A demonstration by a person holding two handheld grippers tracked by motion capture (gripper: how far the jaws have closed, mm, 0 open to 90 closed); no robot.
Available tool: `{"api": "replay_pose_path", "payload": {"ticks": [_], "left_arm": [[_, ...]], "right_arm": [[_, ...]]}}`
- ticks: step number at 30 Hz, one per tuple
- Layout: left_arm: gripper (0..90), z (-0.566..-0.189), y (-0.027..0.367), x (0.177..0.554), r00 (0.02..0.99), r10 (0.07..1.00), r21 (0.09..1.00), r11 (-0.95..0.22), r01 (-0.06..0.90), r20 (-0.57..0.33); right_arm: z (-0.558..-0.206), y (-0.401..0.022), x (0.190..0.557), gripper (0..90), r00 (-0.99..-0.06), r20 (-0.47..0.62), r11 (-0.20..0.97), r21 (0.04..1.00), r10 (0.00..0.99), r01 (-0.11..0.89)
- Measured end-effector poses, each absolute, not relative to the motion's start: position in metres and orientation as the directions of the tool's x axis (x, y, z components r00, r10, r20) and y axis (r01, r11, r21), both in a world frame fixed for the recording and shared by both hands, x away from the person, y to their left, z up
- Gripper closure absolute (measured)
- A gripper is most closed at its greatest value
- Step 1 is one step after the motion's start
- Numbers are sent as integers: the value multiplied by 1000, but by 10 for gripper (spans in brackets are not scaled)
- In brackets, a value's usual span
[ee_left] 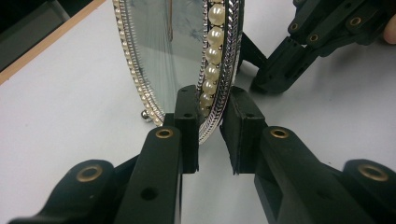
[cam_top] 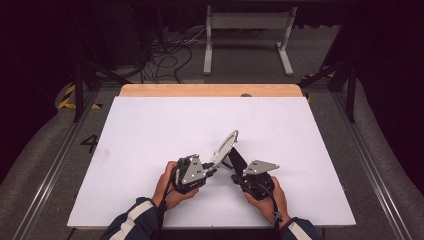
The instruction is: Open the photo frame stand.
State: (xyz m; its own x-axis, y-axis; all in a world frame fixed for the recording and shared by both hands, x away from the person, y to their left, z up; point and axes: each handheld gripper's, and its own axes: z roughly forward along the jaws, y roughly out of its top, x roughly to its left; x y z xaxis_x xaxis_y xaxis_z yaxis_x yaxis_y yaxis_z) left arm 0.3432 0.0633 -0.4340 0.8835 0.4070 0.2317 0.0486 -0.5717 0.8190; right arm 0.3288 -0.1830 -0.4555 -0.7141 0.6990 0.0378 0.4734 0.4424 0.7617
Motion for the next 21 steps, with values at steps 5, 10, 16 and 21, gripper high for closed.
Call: {"api": "replay_pose_path", "payload": {"ticks": [5,10,16,21], "left_arm": [[757,-436,64,346,893,393,828,-559,46,217],[755,-438,64,349,900,383,827,-560,46,210],[747,-443,64,353,905,381,822,-566,66,189],[756,-444,62,354,909,373,821,-567,65,185]], "right_arm": [[-456,-186,331,900,-703,39,435,761,710,481],[-456,-190,334,900,-692,44,424,762,721,490],[-457,-193,337,900,-684,39,422,761,729,493],[-457,-197,340,900,-674,40,413,763,738,497]]}}
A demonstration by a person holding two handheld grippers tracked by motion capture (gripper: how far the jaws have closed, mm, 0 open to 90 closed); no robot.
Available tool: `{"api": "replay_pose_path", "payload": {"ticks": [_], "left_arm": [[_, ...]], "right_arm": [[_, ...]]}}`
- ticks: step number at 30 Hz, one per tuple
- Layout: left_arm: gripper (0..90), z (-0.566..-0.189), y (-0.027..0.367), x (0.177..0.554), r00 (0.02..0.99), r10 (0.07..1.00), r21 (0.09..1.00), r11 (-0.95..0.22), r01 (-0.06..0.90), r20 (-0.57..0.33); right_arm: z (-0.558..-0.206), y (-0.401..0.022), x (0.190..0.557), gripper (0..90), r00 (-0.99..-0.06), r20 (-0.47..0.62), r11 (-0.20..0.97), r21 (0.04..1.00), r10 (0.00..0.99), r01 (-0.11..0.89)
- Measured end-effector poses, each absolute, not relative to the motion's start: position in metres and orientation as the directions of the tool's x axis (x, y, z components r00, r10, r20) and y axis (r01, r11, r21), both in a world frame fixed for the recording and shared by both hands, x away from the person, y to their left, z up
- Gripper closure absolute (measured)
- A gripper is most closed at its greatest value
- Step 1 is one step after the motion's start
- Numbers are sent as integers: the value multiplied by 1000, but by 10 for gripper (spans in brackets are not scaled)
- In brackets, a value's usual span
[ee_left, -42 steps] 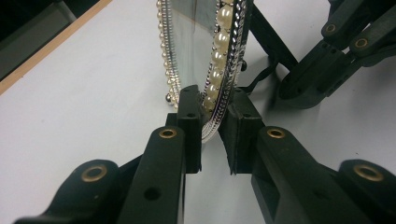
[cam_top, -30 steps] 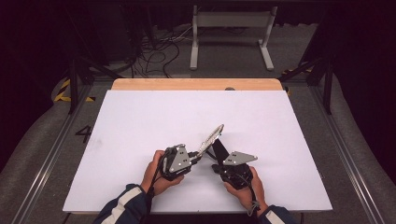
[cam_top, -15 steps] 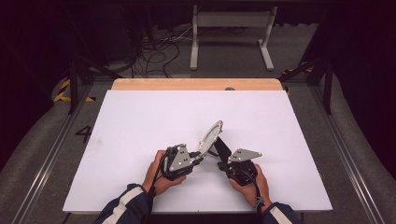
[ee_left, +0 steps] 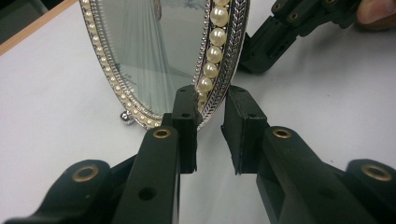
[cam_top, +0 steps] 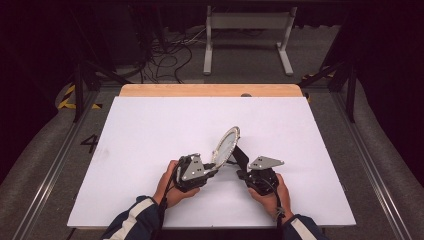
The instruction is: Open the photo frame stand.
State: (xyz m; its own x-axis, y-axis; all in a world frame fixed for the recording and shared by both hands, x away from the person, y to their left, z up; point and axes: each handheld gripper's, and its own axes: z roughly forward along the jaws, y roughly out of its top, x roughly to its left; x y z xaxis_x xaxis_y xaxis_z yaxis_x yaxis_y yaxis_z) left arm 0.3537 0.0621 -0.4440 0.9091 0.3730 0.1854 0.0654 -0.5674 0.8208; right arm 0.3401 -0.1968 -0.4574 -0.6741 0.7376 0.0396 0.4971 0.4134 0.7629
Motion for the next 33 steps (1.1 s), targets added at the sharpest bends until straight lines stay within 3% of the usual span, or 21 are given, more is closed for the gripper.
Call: {"api": "replay_pose_path", "payload": {"ticks": [13,22,29,33], "left_arm": [[705,-439,97,348,897,418,826,-550,123,145],[551,-440,138,340,847,518,829,-523,200,123],[461,-441,164,330,807,578,829,-506,237,122],[387,-444,176,325,783,611,822,-502,270,116]], "right_arm": [[-457,-204,345,900,-663,42,398,772,747,496],[-445,-196,334,894,-698,48,374,817,714,439],[-436,-184,328,777,-713,48,350,846,700,401],[-433,-179,328,660,-706,53,333,855,707,398]]}}
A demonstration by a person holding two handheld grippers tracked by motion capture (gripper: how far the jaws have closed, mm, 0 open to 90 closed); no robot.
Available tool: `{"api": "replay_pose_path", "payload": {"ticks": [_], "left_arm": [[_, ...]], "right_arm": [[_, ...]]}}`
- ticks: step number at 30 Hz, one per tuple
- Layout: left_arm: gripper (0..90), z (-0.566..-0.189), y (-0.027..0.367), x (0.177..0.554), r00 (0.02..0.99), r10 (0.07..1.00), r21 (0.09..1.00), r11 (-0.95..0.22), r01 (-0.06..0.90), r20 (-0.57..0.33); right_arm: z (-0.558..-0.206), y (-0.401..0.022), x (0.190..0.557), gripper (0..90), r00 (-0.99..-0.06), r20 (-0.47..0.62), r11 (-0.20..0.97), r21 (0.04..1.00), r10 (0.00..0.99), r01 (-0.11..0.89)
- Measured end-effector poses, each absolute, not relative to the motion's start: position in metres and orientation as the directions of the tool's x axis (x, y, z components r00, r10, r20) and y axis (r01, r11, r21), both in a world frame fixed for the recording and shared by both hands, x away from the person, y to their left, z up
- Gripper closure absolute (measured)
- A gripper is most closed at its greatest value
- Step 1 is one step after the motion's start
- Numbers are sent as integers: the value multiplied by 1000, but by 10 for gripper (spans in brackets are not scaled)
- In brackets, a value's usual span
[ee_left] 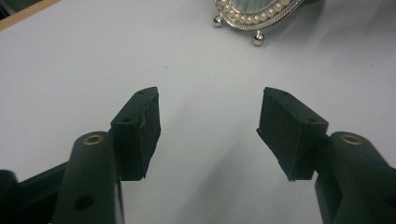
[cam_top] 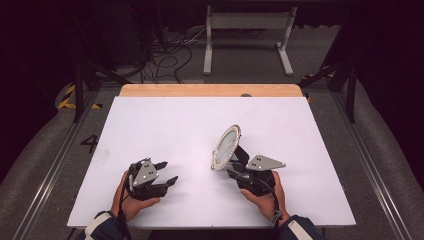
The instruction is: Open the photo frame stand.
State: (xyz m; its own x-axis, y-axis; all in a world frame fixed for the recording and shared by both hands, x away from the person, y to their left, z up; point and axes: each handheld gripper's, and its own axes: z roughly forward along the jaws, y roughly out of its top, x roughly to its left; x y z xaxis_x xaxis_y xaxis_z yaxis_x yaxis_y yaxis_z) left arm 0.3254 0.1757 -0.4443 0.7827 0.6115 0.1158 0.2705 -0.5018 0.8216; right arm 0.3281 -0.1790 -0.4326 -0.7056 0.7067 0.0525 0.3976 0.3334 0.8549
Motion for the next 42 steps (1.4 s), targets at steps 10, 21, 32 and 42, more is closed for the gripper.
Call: {"api": "replay_pose_path", "payload": {"ticks": [10,21,32,42], "left_arm": [[277,-453,189,314,748,654,797,-509,326,111],[257,-453,185,320,753,645,797,-520,308,129],[241,-454,184,321,757,642,796,-520,310,125],[231,-454,182,320,761,637,793,-524,312,121]], "right_arm": [[-429,-155,339,447,-688,79,312,850,721,424],[-433,-139,352,385,-627,99,251,859,772,445],[-440,-130,351,484,-535,106,174,878,838,446],[-441,-139,350,560,-562,140,176,864,815,471]]}}
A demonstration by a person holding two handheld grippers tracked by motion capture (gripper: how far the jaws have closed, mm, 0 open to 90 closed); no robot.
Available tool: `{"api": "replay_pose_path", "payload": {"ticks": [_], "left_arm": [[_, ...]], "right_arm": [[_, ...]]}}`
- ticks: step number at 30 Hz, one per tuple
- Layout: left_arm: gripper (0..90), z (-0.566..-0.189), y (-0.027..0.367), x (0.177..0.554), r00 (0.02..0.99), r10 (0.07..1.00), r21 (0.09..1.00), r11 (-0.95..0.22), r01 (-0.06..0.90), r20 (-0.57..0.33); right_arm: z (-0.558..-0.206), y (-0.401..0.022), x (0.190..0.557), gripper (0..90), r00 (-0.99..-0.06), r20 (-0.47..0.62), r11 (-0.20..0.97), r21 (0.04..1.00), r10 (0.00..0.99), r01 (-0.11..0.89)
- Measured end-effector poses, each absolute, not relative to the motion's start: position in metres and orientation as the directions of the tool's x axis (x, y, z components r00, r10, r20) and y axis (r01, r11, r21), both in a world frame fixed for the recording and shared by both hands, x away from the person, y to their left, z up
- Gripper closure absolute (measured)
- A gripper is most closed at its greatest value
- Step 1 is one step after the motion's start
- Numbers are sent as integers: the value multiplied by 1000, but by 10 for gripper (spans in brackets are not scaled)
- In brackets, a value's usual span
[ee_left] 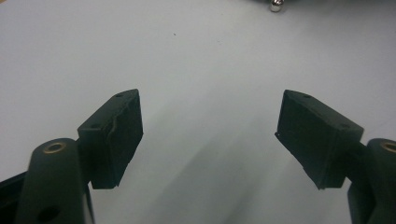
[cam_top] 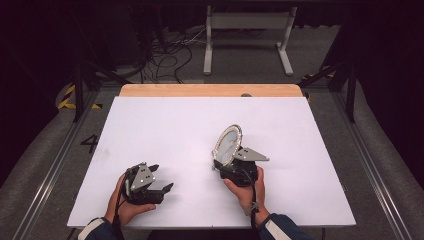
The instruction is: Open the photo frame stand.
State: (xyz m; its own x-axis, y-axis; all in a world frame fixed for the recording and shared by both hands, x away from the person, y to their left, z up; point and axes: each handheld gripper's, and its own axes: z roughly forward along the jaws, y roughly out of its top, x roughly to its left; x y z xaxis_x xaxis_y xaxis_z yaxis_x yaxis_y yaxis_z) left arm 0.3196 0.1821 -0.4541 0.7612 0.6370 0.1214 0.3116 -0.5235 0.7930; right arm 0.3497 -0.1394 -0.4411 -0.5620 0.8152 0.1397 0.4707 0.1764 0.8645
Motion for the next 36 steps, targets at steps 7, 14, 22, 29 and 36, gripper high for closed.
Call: {"api": "replay_pose_path", "payload": {"ticks": [7,14,22,29,36], "left_arm": [[228,-454,181,319,762,636,790,-528,313,123],[228,-455,179,321,767,630,790,-528,312,119],[226,-455,176,322,772,626,791,-527,310,115],[226,-455,174,327,777,620,796,-522,307,107],[224,-457,174,332,782,616,794,-522,311,98]], "right_arm": [[-440,-142,349,563,-573,141,184,863,807,471],[-440,-142,350,535,-568,136,176,870,812,460],[-440,-140,351,522,-557,137,161,877,819,453],[-440,-140,355,525,-545,147,144,878,826,456],[-440,-139,356,538,-546,141,150,879,826,453]]}}
